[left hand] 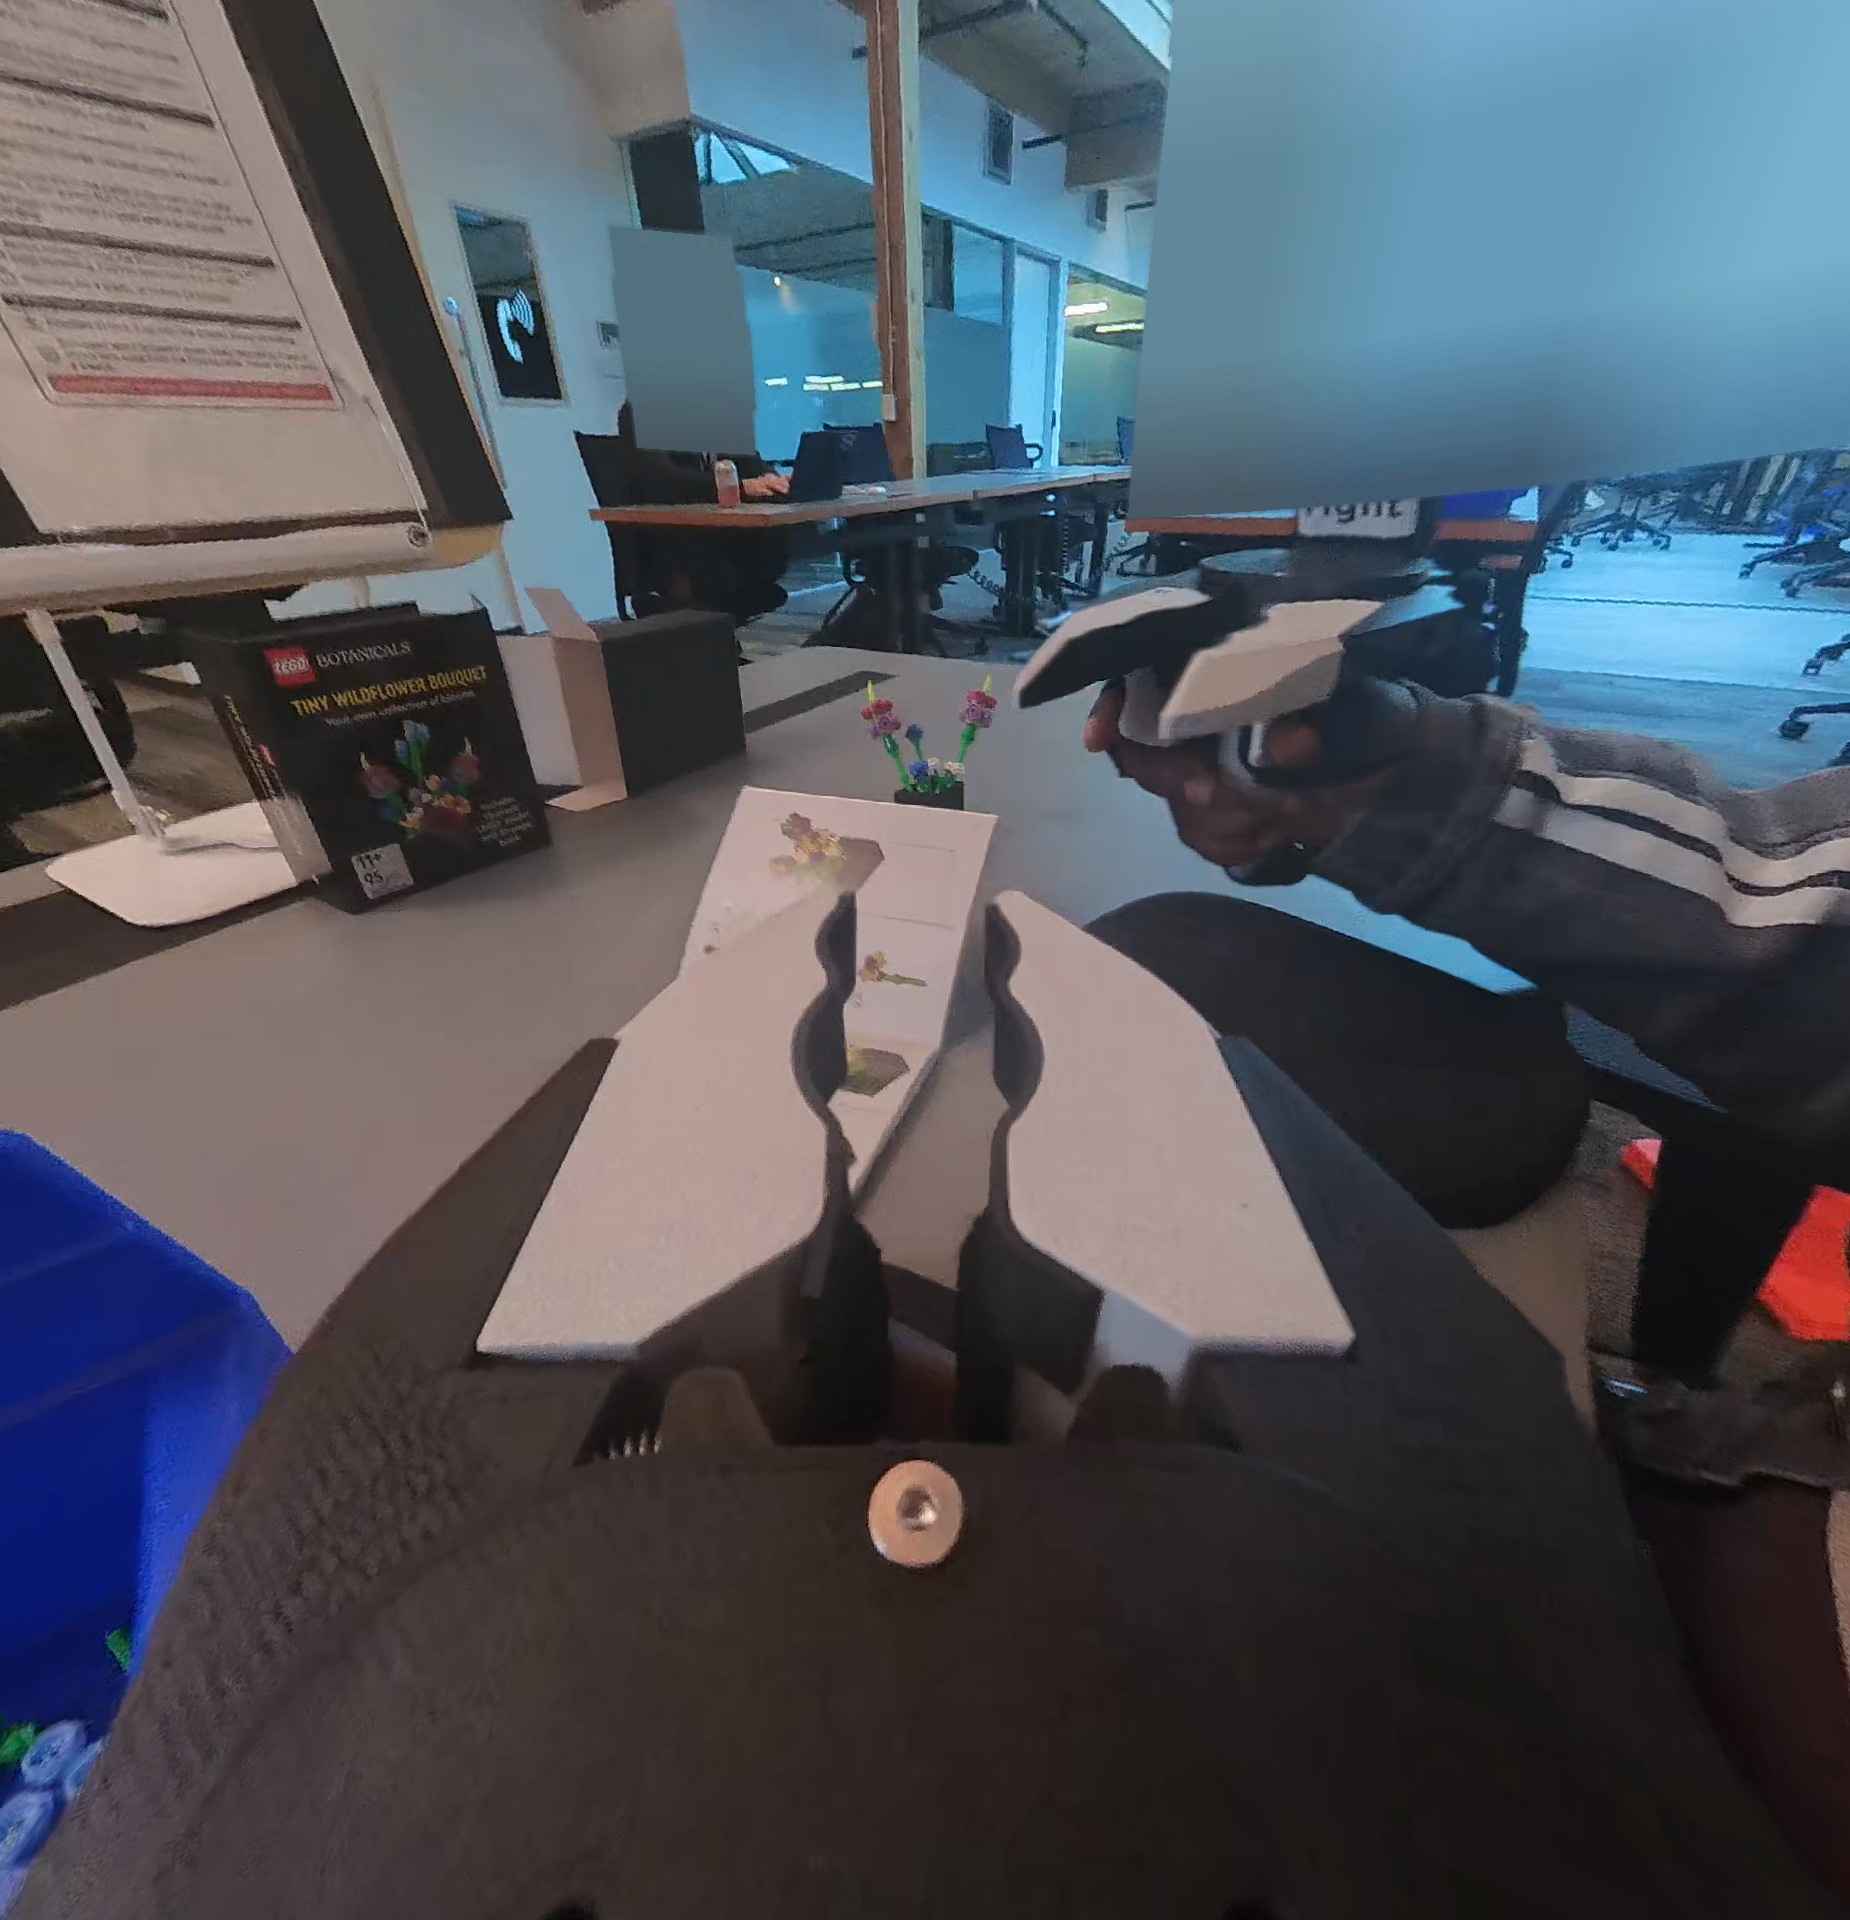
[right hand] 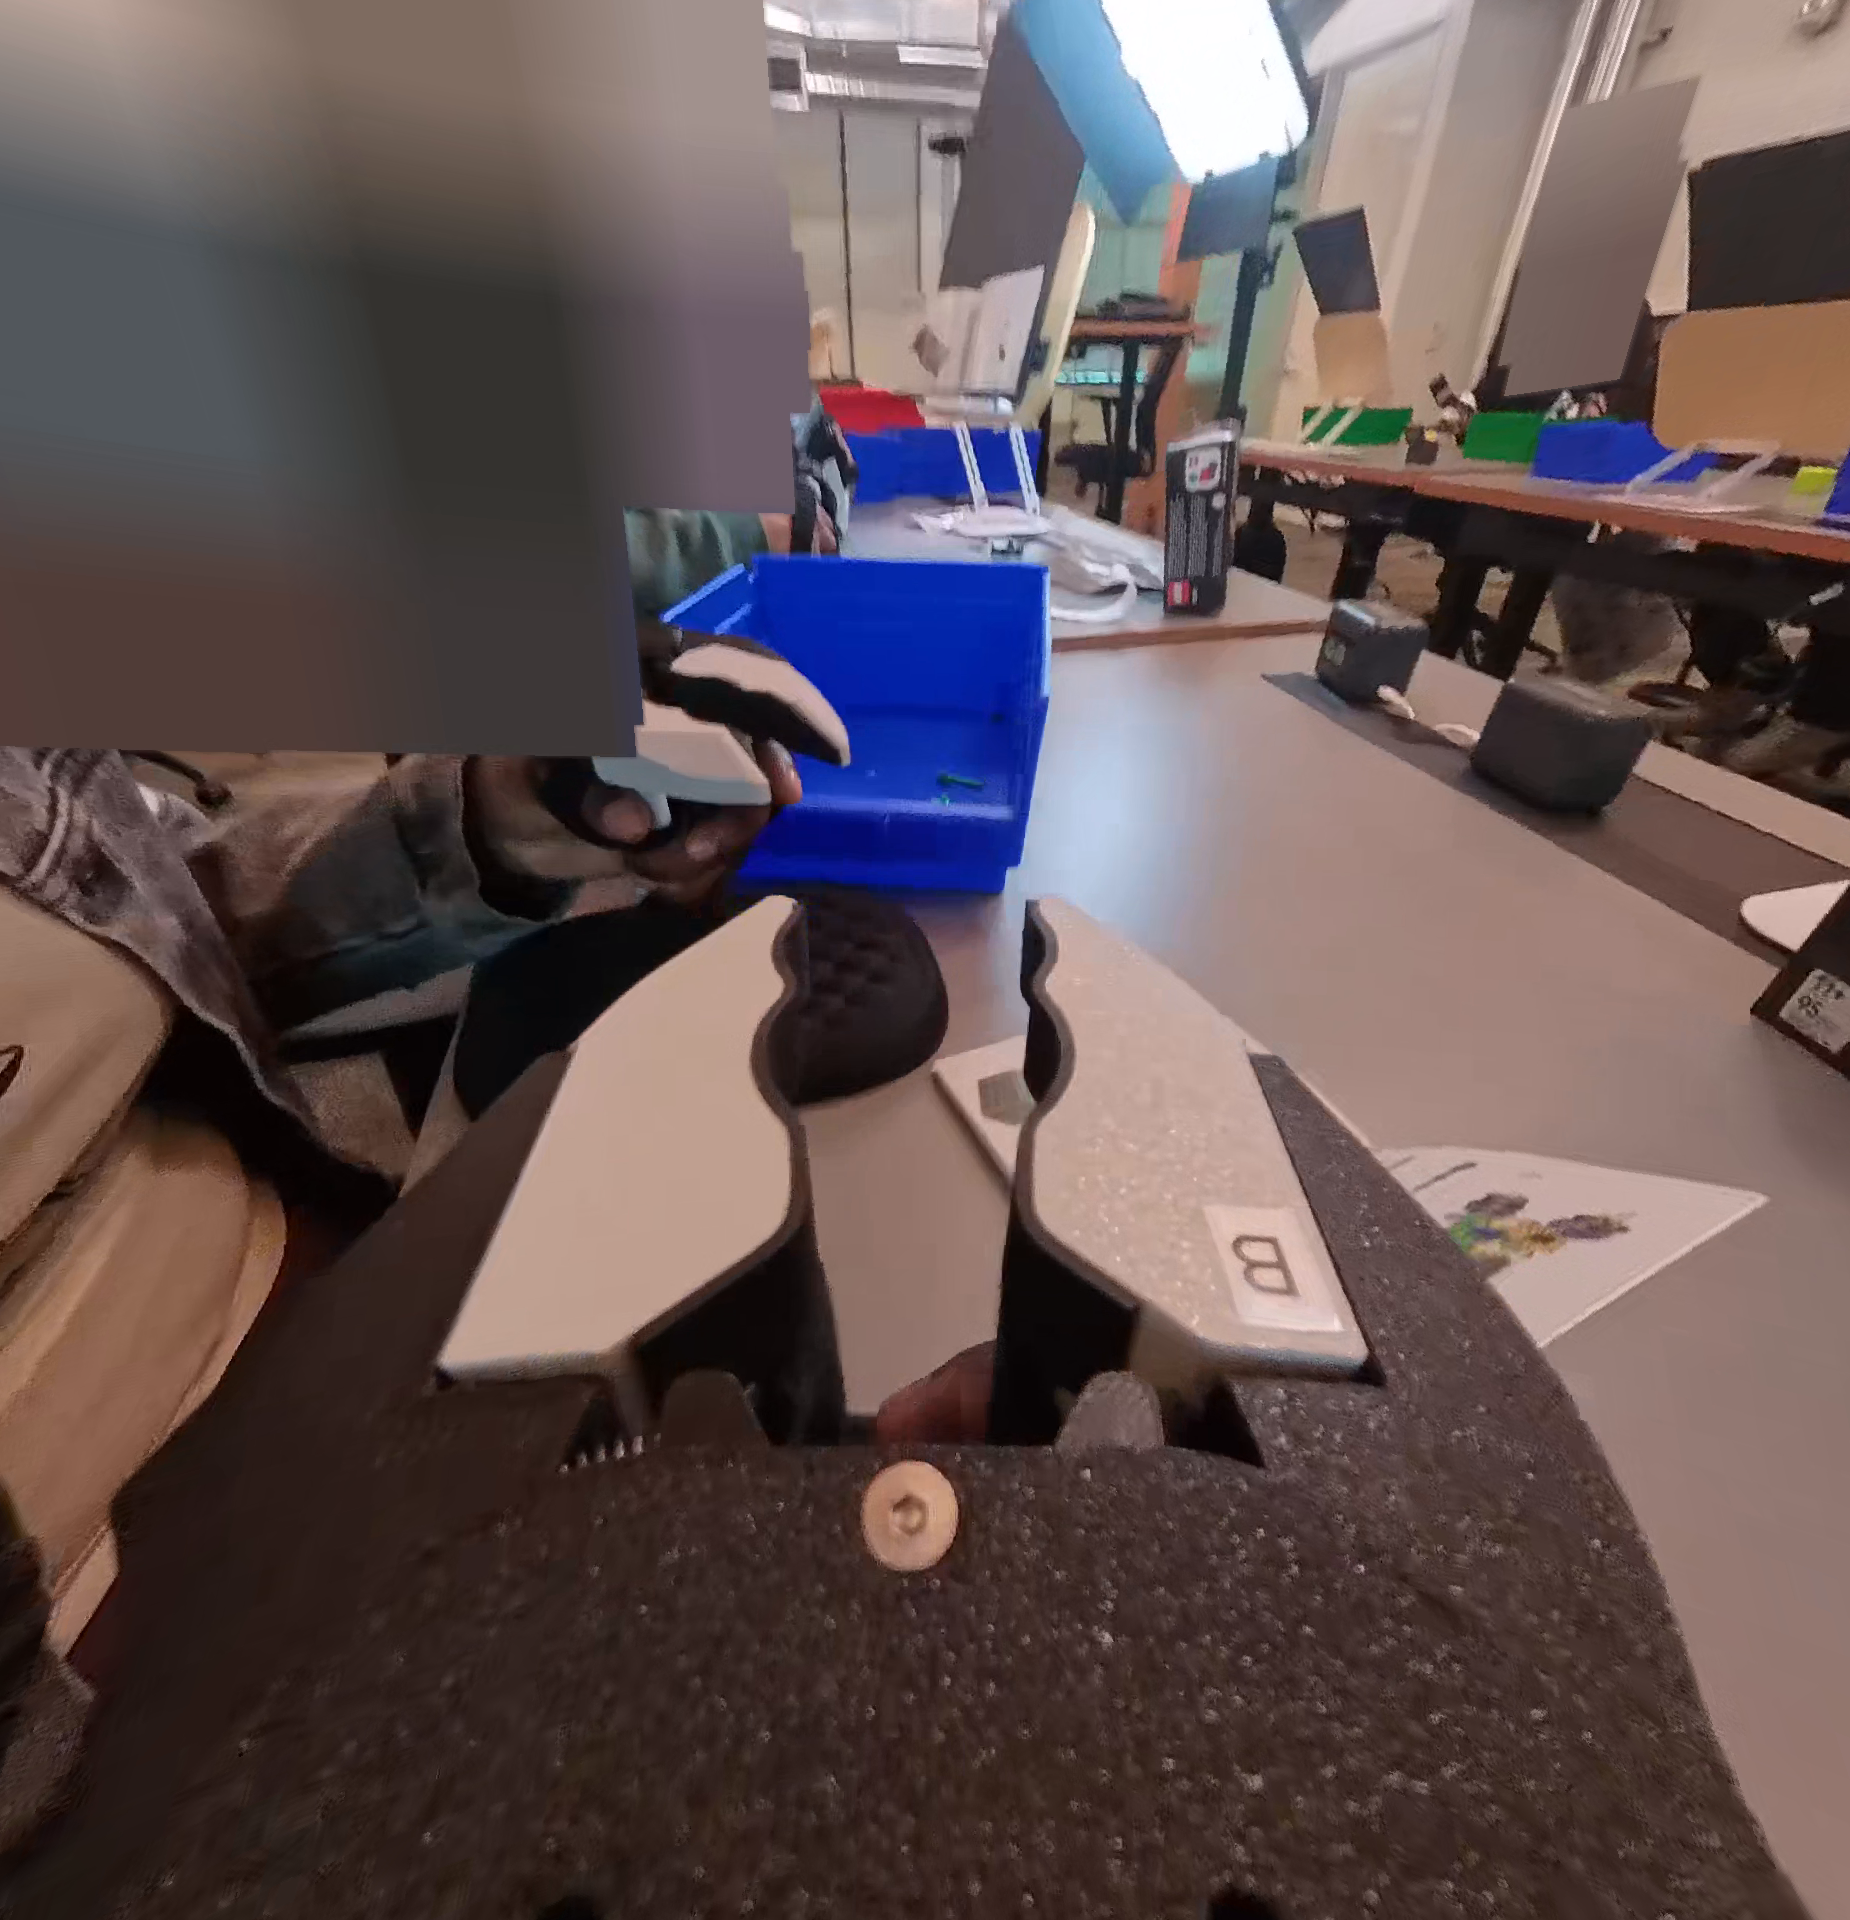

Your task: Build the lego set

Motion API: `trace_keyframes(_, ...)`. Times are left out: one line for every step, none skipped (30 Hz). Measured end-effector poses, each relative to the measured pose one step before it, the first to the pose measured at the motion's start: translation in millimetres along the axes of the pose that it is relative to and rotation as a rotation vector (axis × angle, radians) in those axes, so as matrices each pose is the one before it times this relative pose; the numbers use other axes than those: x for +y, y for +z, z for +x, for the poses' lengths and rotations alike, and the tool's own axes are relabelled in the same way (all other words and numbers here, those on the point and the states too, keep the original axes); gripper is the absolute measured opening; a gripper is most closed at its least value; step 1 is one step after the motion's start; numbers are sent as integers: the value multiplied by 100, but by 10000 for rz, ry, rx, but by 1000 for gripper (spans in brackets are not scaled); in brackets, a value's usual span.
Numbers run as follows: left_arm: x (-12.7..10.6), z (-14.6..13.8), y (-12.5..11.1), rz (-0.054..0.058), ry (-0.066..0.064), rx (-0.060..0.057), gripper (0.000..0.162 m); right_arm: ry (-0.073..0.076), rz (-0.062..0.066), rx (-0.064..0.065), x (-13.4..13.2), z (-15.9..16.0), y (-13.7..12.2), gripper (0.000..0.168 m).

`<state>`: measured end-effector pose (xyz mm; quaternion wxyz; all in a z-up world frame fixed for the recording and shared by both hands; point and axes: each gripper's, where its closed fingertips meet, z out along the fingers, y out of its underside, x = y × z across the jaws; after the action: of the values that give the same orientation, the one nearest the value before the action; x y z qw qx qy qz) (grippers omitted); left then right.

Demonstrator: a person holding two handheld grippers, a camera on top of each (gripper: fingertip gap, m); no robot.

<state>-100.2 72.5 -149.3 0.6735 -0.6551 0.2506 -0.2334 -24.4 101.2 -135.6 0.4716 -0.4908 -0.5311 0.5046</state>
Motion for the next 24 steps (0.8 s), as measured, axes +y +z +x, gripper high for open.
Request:
trace_keyframes(77,178,-219,-86,-174,30,24,-66,-330,106,408,-710,-7,43)
trace_keyframes(0,167,-233,-10,-129,1,25,-5,-344,109,471,-692,3,45)
trace_keyframes(-30,165,-248,-2,-21,-5,27,-6,-302,82,415,-741,-23,48)
trace_keyframes(-32,155,-295,-31,59,-17,27,-4,-205,20,288,-839,-56,50)
trace_keyframes(-62,113,-257,-46,70,-39,28,41,-138,-45,170,-927,-75,50)
trace_keyframes(-114,160,-261,-37,53,-26,28,63,-104,-135,110,-1071,-61,49)
trace_keyframes(-230,199,-243,20,25,-14,29,37,-77,-202,95,-1159,-49,48)
trace_keyframes(-278,264,-223,72,9,6,29,13,-92,-175,151,-1118,-54,48)
trace_keyframes(-290,290,-222,86,-5,-8,29,18,-130,-129,293,-1008,-20,46)
trace_keyframes(-248,254,-300,96,-11,-93,29,26,-185,-154,443,-1030,9,45)
trace_keyframes(-234,285,-305,113,4,-107,29,26,-234,-203,582,-1052,53,44)
trace_keyframes(-138,367,-310,104,24,-76,29,45,-229,-170,642,-933,117,42)
trace_keyframes(-160,424,-325,85,45,-67,29,60,-217,-194,702,-1016,166,41)
trace_keyframes(-57,415,-364,55,59,-81,29,76,-251,-252,815,-1081,226,40)
trace_keyframes(-51,511,-402,27,83,-77,29,112,-300,-258,940,-1106,298,37)
trace_keyframes(-8,501,-408,5,97,-66,29,153,-324,-268,1087,-1136,408,34)
trace_keyframes(-19,573,-541,28,89,-86,29,192,-318,-340,1233,-1253,550,29)
trace_keyframes(-29,491,-390,49,69,-86,29,249,-328,-311,1439,-1212,795,25)
trace_keyframes(-62,495,-352,72,60,-61,29,245,-429,-217,1808,-1004,1046,23)
trace_keyframes(-89,500,-301,84,58,-41,29,175,-663,-6,2281,-494,1266,23)
trace_keyframes(-86,515,-203,71,55,0,29,73,-843,331,2555,261,1372,23)
trace_keyframes(-70,537,-161,39,40,35,29,1,-817,570,2341,822,1391,23)
trace_keyframes(-72,518,-109,14,39,46,29,-69,-720,531,1924,901,1358,23)
trace_keyframes(-84,479,-68,4,75,42,29,-131,-688,301,1527,559,1257,24)
